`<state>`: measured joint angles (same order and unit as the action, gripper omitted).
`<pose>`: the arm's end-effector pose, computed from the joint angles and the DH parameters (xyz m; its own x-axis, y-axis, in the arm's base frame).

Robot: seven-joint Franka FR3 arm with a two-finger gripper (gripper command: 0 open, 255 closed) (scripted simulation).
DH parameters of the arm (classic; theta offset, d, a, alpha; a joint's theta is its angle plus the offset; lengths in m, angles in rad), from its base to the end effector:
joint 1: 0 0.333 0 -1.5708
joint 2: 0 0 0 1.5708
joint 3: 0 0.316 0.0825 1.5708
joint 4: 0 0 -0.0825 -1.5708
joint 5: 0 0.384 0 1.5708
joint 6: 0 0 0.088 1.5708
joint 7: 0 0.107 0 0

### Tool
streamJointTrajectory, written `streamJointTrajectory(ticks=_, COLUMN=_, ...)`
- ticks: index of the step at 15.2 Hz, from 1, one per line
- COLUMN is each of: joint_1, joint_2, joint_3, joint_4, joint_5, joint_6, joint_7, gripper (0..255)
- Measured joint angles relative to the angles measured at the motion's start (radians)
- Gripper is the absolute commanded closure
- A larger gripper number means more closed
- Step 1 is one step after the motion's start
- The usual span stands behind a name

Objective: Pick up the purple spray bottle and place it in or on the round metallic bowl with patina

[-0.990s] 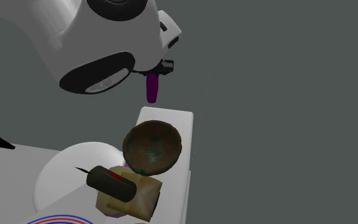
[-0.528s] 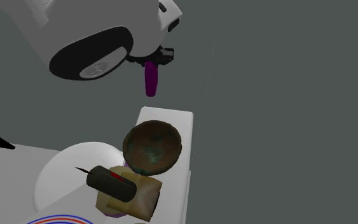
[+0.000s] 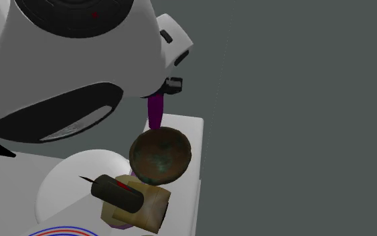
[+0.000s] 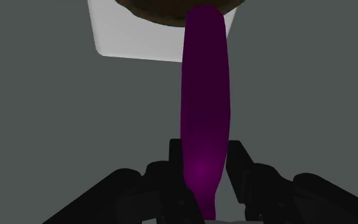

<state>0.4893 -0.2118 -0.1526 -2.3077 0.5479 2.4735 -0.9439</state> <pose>0.4820 0.1644 0.4695 0.5378 0.6512 0.5354 0.7980 -0.5980 -0.0742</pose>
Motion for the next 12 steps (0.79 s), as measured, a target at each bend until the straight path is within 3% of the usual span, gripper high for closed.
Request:
streamJointTrajectory(ticks=8, joint_1=-0.081, joint_2=-0.255, joint_3=-0.068, joint_4=-0.224, joint_5=-0.058, joint_6=-0.067, joint_7=-0.083, gripper=255)
streamJointTrajectory(ticks=12, joint_1=-0.084, joint_2=-0.267, joint_3=-0.086, joint_4=-0.267, joint_5=-0.049, joint_6=-0.045, joint_7=-0.119, gripper=255)
